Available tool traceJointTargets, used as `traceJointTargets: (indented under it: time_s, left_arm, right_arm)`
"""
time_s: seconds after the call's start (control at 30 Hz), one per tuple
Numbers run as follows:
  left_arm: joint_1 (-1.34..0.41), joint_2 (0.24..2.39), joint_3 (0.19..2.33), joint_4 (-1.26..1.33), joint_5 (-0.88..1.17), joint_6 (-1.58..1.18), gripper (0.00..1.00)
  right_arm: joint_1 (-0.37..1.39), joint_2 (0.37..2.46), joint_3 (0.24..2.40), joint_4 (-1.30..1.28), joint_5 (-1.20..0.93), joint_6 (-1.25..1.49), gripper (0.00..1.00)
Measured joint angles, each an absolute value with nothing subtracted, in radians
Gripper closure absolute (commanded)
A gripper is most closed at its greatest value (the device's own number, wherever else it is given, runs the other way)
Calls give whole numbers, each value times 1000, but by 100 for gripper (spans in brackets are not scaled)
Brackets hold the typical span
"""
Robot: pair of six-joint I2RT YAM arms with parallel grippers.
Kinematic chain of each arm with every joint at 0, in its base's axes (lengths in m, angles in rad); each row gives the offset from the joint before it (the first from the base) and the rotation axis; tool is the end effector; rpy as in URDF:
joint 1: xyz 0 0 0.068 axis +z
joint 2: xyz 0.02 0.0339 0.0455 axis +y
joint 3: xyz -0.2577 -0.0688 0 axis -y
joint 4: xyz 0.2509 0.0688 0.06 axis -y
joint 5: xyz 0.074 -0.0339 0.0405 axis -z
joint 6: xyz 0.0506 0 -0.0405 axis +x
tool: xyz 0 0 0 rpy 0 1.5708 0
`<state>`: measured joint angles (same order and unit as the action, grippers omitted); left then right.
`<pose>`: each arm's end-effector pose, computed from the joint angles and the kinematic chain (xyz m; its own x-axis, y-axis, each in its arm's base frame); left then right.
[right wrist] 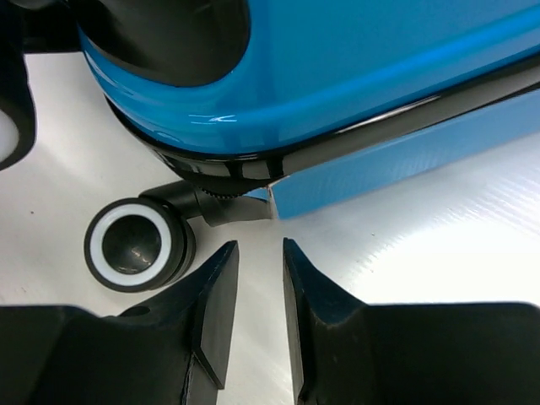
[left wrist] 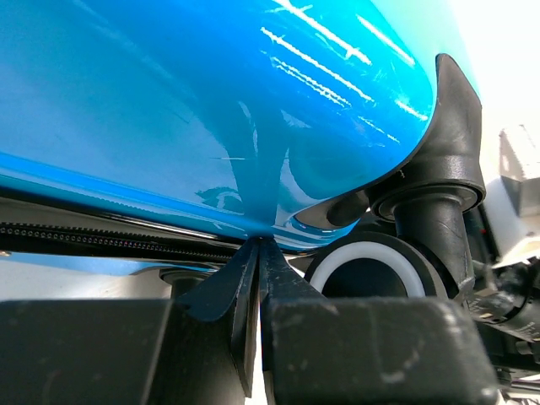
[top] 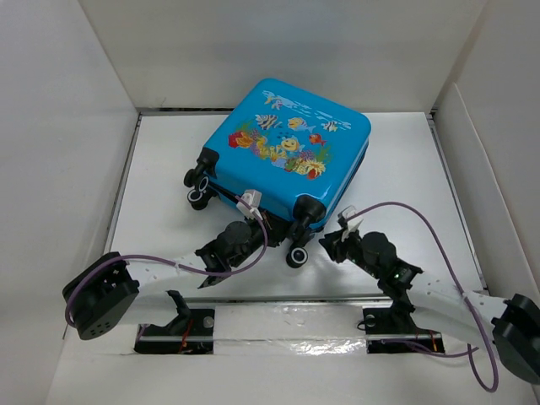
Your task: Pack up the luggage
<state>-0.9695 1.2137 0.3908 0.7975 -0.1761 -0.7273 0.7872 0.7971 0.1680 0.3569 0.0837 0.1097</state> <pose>0.1591 -0.2162 0.2087 -0.4846 -0.4507 -0.7497 0.5229 0.5378 -0.6613 0.1427 0.1372 0.1653 -0.2597 -0.1061 -0.9599 -0.6244 0.7767 0.0831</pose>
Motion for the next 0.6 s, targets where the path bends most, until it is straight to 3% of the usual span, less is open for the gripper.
traceJointTargets:
  time_s: [0.43, 0.53, 0.6]
  left_arm:
    - [-970, 1214, 393, 794, -173, -725, 100]
    - [-970, 1214, 393, 794, -173, -725, 100]
    - [-970, 1214, 393, 794, -173, -725, 100]
  right_arm:
    - [787, 982, 177, 588, 135, 76, 67]
    - [787, 990, 177, 599, 132, 70, 72]
    - [787, 990, 177, 603, 126, 67, 83]
